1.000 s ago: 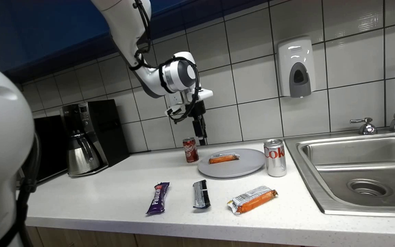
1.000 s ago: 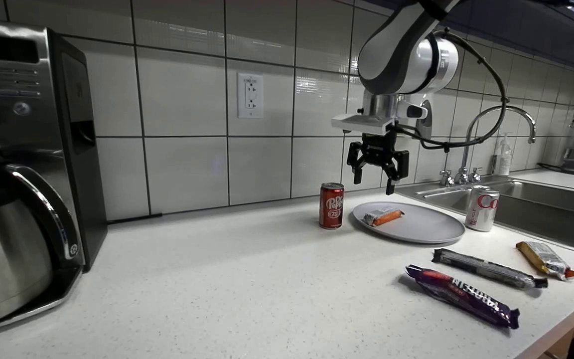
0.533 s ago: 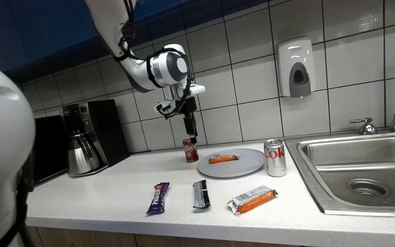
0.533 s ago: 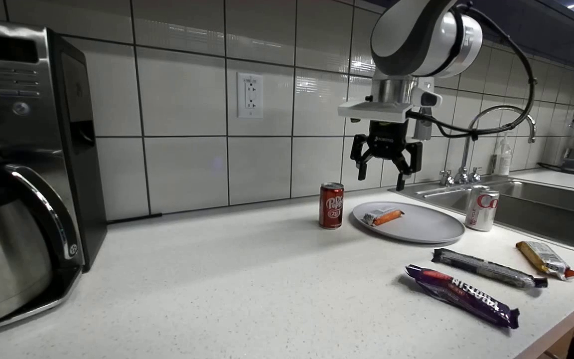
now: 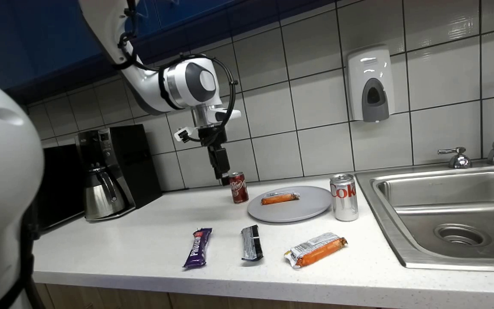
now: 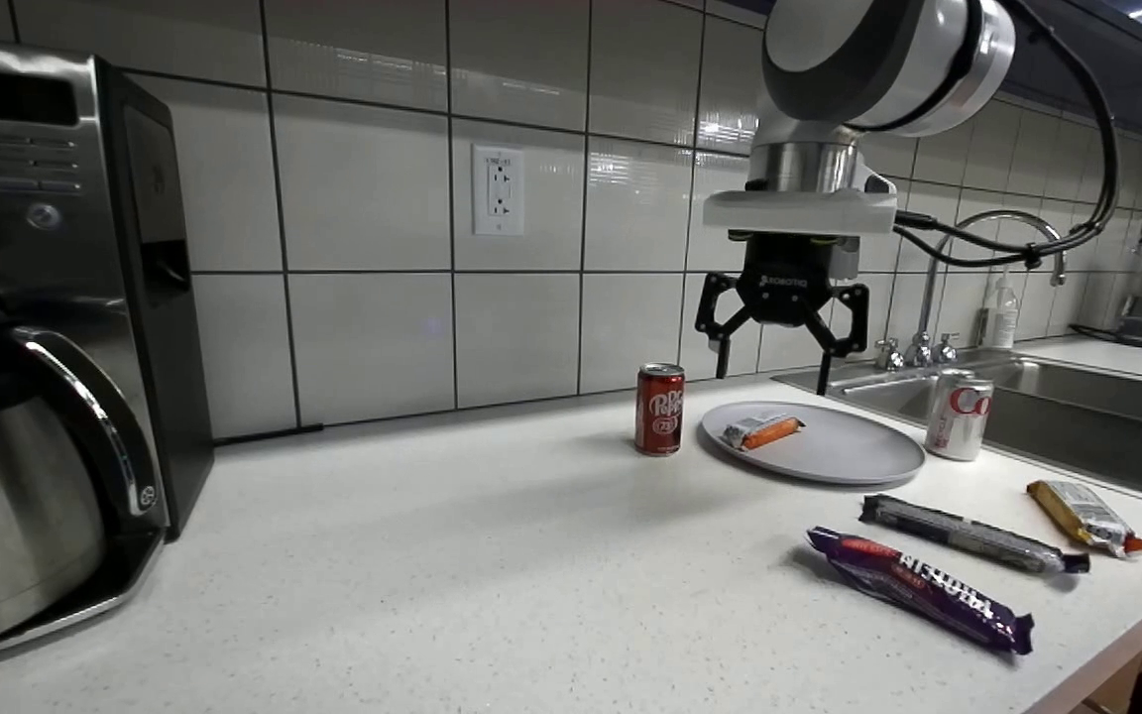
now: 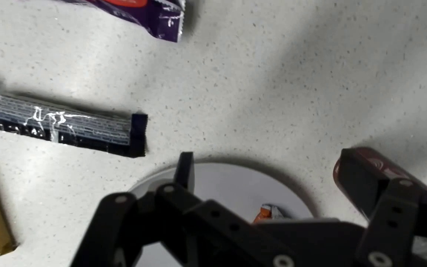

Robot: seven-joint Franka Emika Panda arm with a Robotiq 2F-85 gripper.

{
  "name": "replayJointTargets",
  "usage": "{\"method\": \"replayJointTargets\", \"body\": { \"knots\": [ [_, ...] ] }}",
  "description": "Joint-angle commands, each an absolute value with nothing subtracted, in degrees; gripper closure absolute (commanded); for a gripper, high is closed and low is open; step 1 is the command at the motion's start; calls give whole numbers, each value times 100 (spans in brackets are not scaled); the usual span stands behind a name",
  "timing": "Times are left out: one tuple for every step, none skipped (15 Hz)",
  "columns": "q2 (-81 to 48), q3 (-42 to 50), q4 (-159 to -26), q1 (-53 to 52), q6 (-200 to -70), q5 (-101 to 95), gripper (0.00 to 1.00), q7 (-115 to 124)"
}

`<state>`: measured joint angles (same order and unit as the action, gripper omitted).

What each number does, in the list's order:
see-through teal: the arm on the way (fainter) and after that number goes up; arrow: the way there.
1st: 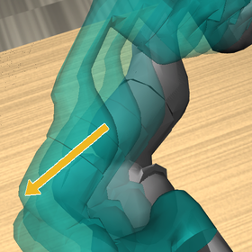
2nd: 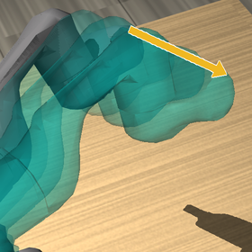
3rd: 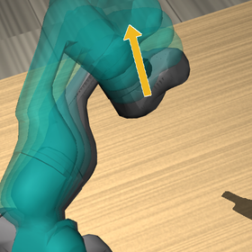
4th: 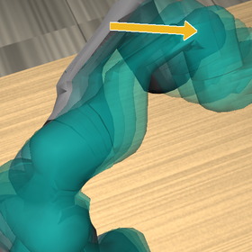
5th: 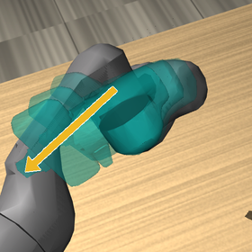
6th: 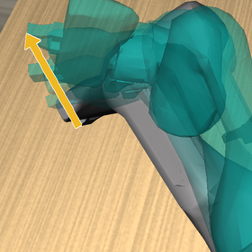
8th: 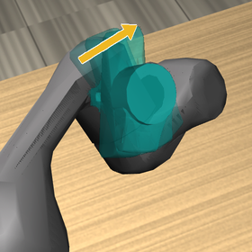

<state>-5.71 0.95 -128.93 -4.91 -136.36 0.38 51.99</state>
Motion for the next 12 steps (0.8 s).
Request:
{"method": "replayJointTargets", "body": {
  "knots": [
    [-82, -102, -13320, -427, -13318, 379, 0, 4013],
    [-26, -127, -13387, -431, -13210, 425, 0, 3725],
    [19, -146, -13430, -439, -13054, 417, 0, 3474],
    [65, -166, -13499, -444, -12932, 403, 0, 3223],
    [102, -182, -13535, -448, -12788, 366, 0, 3005],
    [151, -195, -13584, -448, -12653, 335, 0, 2777],
    [185, -202, -13621, -445, -12537, 289, 0, 2601],
    [204, -205, -13659, -442, -12447, 198, 0, 2486],
    [224, -205, -13686, -436, -12382, 111, 0, 2423],
    [231, -202, -13722, -429, -12370, -6, 0, 2415],
    [-10, -205, -13547, -427, -12531, 163, 0, 2605],
    [7, -206, -13583, -426, -12513, 108, 0, 2568]
  ]
}}
